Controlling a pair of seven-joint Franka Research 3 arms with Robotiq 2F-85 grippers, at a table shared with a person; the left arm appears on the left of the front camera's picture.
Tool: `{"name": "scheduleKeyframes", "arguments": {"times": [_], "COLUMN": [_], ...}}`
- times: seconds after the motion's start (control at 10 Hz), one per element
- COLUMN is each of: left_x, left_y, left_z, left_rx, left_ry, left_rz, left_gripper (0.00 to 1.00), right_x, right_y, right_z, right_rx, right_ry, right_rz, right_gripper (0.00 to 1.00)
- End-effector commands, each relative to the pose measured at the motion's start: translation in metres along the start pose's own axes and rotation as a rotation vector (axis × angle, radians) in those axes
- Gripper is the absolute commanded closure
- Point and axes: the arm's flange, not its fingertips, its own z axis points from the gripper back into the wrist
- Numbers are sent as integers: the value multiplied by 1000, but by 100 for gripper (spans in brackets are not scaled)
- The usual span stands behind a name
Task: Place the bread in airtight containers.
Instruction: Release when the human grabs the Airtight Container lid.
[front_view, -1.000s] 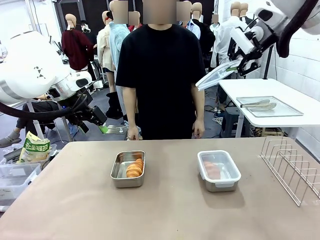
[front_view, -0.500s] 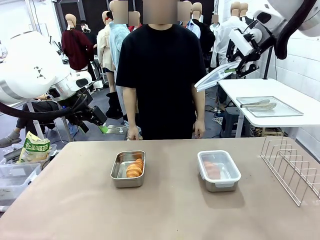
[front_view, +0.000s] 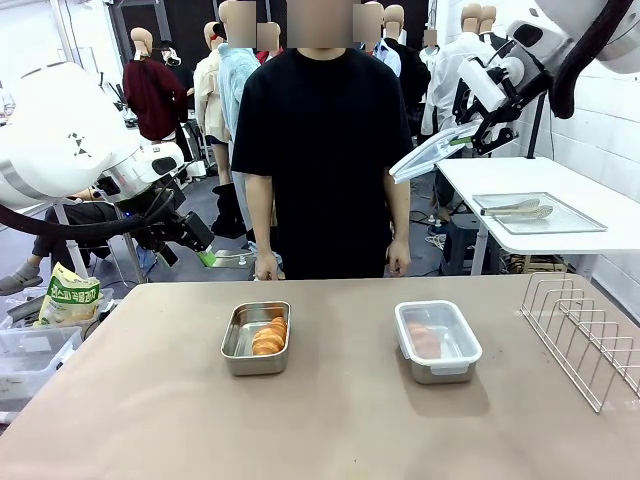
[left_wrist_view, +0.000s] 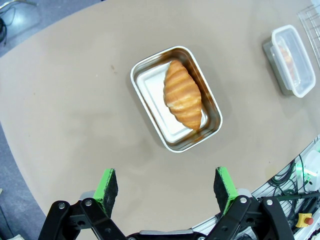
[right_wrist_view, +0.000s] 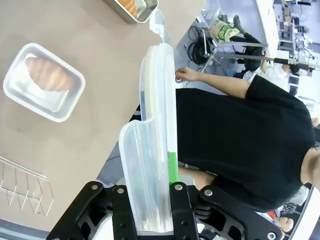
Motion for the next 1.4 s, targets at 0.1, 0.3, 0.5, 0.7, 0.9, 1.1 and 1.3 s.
{"name": "scheduleKeyframes", "arguments": {"times": [0.1,0.3,0.5,0.7,0.9,1.1,1.3], "left_x": [1,1,1,1,1,1,1], "left_y": [1,1,1,1,1,1,1], "left_z": [1,1,1,1,1,1,1], "left_rx": [2,2,2,2,2,2,2], "left_ry": [-3,-3,-3,-3,-3,-3,-3], "left_rz": [1,1,1,1,1,1,1], "left_gripper": [0,0,0,0,0,0,0], "right_x": [1,1,1,1,1,1,1], "right_y": [-1,-1,-1,-1,-1,-1,-1], "right_z": [2,2,2,2,2,2,2], "right_rx": [-1,-1,-1,-1,-1,-1,-1], "right_ry": [0,0,0,0,0,0,0], "right_rz": [1,1,1,1,1,1,1], "right_gripper": [100,100,100,100,100,100,100]}}
